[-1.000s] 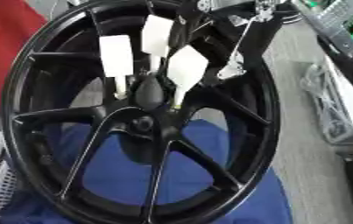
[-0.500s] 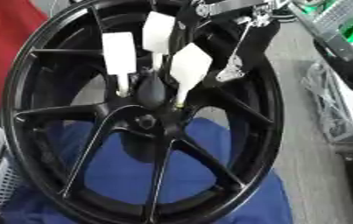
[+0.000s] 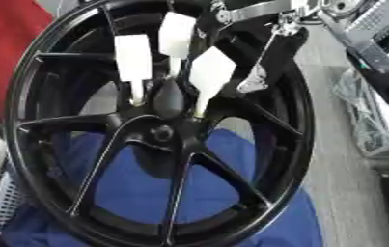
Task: Pull the pin out of the wheel hub.
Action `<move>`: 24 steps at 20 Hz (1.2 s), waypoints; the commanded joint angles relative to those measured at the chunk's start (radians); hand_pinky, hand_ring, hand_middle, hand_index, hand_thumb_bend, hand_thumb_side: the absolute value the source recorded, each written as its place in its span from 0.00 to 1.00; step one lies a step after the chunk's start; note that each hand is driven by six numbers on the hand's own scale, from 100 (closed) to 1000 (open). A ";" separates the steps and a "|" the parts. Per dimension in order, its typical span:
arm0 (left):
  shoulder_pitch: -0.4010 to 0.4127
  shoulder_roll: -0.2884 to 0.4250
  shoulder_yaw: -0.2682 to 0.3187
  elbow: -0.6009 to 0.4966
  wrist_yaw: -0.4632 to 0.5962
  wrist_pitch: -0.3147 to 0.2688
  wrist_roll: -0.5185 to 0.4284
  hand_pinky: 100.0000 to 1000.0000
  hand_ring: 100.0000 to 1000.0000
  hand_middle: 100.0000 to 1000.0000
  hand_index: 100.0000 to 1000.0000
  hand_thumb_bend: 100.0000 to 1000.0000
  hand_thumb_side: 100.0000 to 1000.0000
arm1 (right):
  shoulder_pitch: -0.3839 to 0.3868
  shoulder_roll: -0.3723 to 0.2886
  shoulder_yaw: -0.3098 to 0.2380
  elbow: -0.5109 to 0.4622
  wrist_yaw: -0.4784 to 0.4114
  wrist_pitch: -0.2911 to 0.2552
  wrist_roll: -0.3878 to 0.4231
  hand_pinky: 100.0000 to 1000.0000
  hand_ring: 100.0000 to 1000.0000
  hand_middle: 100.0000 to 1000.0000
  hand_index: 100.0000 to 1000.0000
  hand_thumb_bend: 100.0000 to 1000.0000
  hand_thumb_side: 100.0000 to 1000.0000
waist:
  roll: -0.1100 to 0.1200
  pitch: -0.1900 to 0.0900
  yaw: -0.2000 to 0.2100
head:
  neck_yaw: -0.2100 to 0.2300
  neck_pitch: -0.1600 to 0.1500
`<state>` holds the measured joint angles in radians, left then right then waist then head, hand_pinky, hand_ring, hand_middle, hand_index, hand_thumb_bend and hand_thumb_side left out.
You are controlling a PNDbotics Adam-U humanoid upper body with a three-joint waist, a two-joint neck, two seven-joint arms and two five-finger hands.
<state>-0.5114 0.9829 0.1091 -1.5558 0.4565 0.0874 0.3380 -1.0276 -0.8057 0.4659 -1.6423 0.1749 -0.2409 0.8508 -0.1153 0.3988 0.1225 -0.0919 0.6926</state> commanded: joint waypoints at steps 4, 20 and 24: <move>-0.014 0.025 0.016 -0.015 0.006 0.001 0.001 0.86 0.76 0.77 0.82 0.25 0.79 | -0.003 -0.033 -0.010 -0.031 -0.010 0.009 -0.027 0.78 0.66 0.55 0.69 0.23 0.04 | 0.007 -0.019 -0.001 | 0.005 -0.001; -0.010 0.027 0.015 -0.015 0.006 0.000 0.000 0.87 0.76 0.77 0.82 0.24 0.80 | -0.009 -0.036 -0.038 -0.035 -0.072 0.043 -0.063 0.77 0.59 0.43 0.57 0.18 0.05 | 0.010 -0.025 -0.008 | -0.022 0.004; -0.006 0.028 0.015 -0.014 0.006 0.000 0.001 0.87 0.76 0.77 0.82 0.23 0.80 | -0.017 -0.035 -0.057 -0.033 -0.094 0.058 -0.072 0.77 0.58 0.42 0.56 0.19 0.04 | 0.011 -0.027 -0.012 | -0.057 0.007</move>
<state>-0.5107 0.9828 0.1091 -1.5580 0.4572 0.0875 0.3378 -1.0217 -0.8099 0.4351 -1.6653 0.0977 -0.1883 0.7860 -0.1139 0.3986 0.1102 -0.1376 0.6939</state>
